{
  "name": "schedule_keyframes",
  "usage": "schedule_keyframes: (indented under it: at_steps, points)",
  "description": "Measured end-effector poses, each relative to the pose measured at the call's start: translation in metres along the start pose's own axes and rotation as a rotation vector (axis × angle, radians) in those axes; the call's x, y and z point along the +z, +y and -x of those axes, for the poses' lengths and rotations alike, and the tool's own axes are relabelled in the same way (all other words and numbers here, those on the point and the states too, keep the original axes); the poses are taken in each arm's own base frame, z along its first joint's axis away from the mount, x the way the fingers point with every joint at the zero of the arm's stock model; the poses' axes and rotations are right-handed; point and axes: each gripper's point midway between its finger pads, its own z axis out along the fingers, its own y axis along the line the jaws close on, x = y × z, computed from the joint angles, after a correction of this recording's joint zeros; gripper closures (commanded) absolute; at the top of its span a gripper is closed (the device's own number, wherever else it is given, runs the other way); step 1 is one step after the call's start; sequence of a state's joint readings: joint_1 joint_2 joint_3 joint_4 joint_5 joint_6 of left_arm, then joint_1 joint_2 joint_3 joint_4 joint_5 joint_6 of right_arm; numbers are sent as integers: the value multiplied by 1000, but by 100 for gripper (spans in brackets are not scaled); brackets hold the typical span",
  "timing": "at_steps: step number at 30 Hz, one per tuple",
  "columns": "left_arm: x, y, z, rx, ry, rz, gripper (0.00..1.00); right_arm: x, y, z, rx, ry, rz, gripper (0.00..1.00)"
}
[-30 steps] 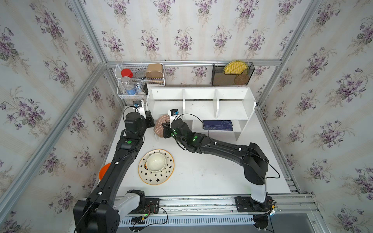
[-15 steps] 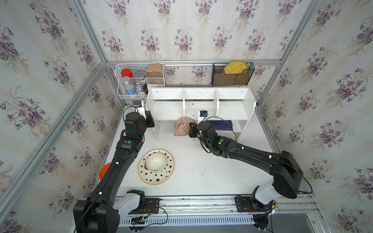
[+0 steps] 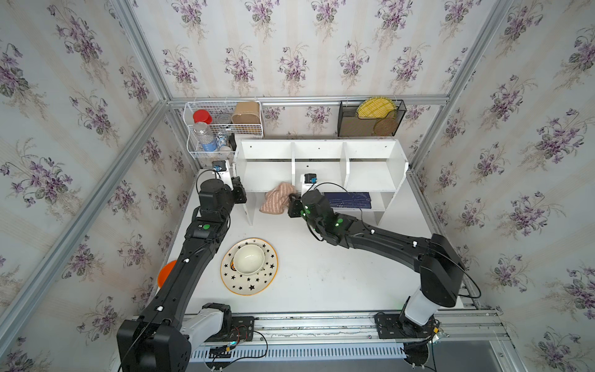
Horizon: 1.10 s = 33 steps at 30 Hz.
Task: Wipe the bookshelf clean with a cloth
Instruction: Wipe the dust from the shelf.
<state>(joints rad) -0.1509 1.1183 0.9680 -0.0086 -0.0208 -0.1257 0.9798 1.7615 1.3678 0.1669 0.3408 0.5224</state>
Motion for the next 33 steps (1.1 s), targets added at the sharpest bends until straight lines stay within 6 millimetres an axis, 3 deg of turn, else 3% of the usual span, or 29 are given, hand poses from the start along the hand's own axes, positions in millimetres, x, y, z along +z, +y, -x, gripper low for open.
schedule_keyframes:
  at_steps: [3,6,18,26,31,33]
  points:
    - [0,0,0,0,0,-2,100,14,34,0,2,-1,77,100]
    - [0,0,0,0,0,-2,100,30,48,-8,3,12,116,100]
    - [-1,0,0,0,2,-2,100,72,38,-98,-42,190,118,100]
    - [-1,-1,0,0,3,-3,100,68,47,-92,-10,200,133,100]
    - [-2,-1,0,0,4,-5,100,42,68,-43,-6,110,168,100]
    - [-3,-1,0,0,5,-5,100,33,77,-36,-17,80,184,100]
